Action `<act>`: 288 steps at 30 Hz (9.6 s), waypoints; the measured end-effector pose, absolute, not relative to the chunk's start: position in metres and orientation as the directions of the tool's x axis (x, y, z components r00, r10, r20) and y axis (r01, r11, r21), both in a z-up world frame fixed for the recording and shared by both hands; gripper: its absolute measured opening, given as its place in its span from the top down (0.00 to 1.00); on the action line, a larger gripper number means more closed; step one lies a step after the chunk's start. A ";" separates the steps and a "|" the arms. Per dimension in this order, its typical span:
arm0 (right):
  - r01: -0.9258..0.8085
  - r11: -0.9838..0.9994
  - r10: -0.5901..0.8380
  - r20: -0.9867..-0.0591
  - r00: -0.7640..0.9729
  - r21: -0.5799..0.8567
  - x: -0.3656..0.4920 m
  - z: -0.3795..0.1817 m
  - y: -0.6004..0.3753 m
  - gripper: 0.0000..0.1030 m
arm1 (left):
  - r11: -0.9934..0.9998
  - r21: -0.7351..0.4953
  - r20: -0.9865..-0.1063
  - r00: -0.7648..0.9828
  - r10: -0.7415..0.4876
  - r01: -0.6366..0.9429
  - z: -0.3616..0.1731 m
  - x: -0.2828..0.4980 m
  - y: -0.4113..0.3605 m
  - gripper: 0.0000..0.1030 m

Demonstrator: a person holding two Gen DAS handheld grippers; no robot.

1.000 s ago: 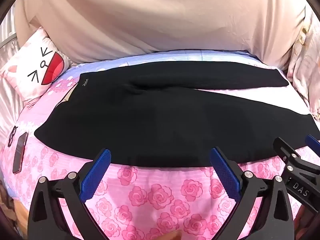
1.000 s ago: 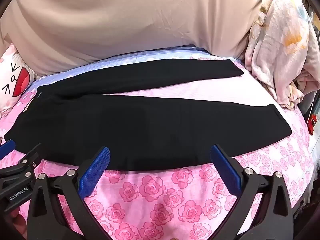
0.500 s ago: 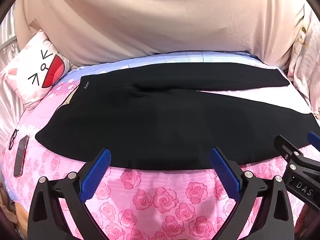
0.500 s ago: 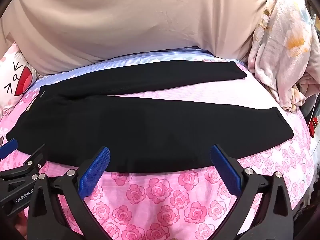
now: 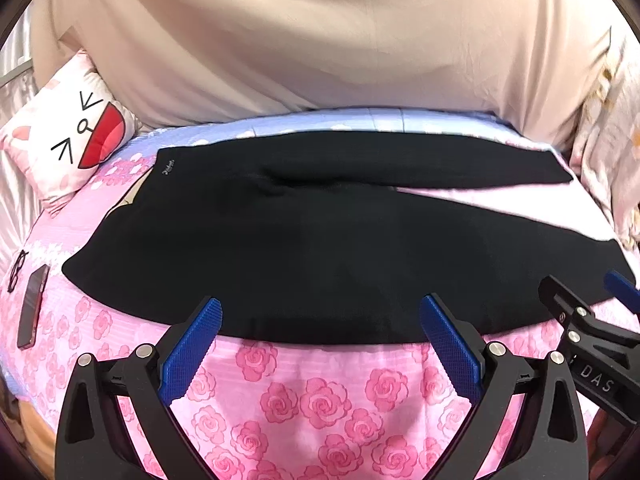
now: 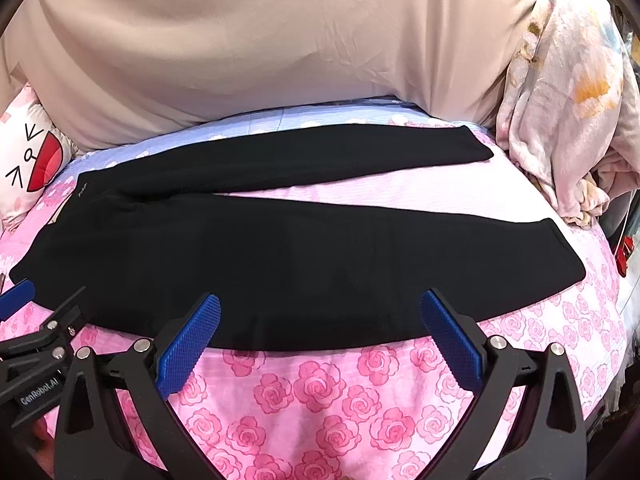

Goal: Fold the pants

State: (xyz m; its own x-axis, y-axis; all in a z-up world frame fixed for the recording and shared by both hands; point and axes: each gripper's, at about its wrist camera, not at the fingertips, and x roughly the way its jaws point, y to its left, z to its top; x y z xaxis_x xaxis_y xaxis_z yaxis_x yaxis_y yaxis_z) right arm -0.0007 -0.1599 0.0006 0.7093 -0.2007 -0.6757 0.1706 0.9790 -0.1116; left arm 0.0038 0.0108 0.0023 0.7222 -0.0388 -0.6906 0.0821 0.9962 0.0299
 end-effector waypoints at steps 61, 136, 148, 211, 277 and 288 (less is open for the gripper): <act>0.165 0.979 -0.204 -0.626 0.753 -0.119 0.002 0.027 -0.160 0.05 | 0.993 0.098 -0.641 0.767 0.015 0.063 0.019 0.004 0.007 0.05; 0.192 0.972 -0.227 -0.748 0.623 -0.135 0.323 0.018 -0.497 0.05 | 0.957 0.050 -0.831 0.519 0.199 -0.286 -0.022 0.351 0.250 0.05; 0.173 0.977 -0.198 -0.830 0.522 -0.124 0.369 -0.015 -0.528 0.05 | 0.975 0.052 -0.892 0.429 0.143 -0.217 -0.060 0.391 0.264 0.05; 0.138 0.989 -0.120 -0.822 0.556 -0.051 0.375 -0.019 -0.509 0.66 | 0.968 -0.142 -0.899 0.437 -0.038 -0.208 -0.029 0.402 0.311 0.82; -0.101 0.985 0.021 -0.488 0.873 -0.140 0.067 0.101 -0.455 0.85 | 0.971 -0.235 -0.684 0.718 -0.131 -0.047 0.074 0.105 0.323 0.87; 0.021 1.000 -0.023 -0.740 0.672 -0.012 0.041 -0.019 -0.505 0.85 | 0.950 -0.253 -0.840 0.530 -0.120 -0.185 -0.054 0.093 0.345 0.86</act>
